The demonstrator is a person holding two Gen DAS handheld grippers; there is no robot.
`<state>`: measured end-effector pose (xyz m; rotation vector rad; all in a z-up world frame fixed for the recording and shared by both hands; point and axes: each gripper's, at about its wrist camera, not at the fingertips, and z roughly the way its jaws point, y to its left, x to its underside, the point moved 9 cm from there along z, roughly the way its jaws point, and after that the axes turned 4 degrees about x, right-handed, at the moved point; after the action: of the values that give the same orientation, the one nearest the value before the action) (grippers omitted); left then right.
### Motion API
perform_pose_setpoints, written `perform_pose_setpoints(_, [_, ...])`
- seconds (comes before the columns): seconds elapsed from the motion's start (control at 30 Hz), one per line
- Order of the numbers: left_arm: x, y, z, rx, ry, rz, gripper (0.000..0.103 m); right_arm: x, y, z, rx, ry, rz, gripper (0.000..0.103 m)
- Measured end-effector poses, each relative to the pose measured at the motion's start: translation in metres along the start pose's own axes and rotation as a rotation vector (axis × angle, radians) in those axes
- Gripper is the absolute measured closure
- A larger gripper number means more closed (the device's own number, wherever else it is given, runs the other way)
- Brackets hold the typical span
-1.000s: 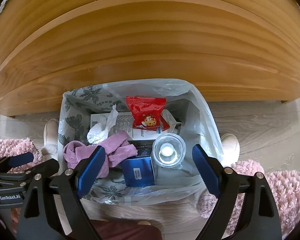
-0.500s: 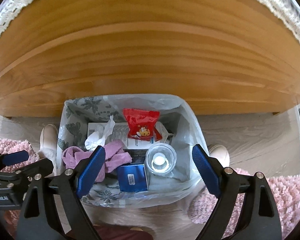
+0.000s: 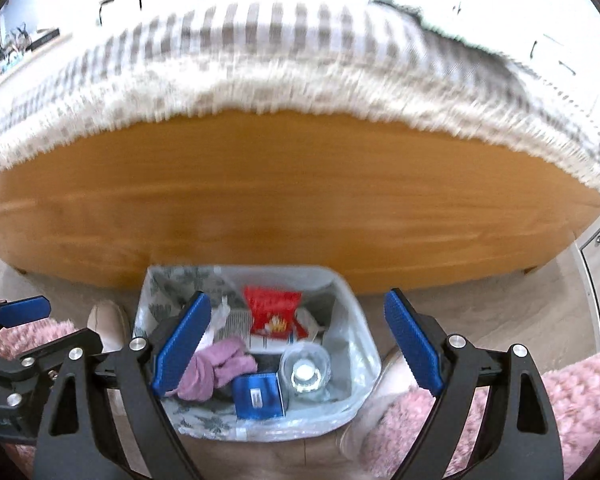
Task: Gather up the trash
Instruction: 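Raise both tools from the bag back toward the bed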
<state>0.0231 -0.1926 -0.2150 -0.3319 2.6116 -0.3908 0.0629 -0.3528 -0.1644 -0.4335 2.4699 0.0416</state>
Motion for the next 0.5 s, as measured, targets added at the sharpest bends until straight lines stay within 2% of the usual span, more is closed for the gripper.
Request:
perform_pose_setpoints(0.07, [-0.01, -0.008, -0.016, 0.006, -0.067, 0.032, 0.008, -0.01, -0.005, -0.011, -0.002, -0.044, 0.02, 0.018])
perform_pose_setpoints(0.2, [-0.022, -0.021, -0.038, 0.017, -0.15, 0.074, 0.008, -0.026, -0.016, -0.029, 0.028, -0.124, 0.042, 0.018])
perform_pose_setpoints(0.5, [-0.051, -0.033, -0.065, 0.034, -0.228, 0.102, 0.008, -0.066, -0.043, -0.066, 0.033, -0.266, 0.106, 0.016])
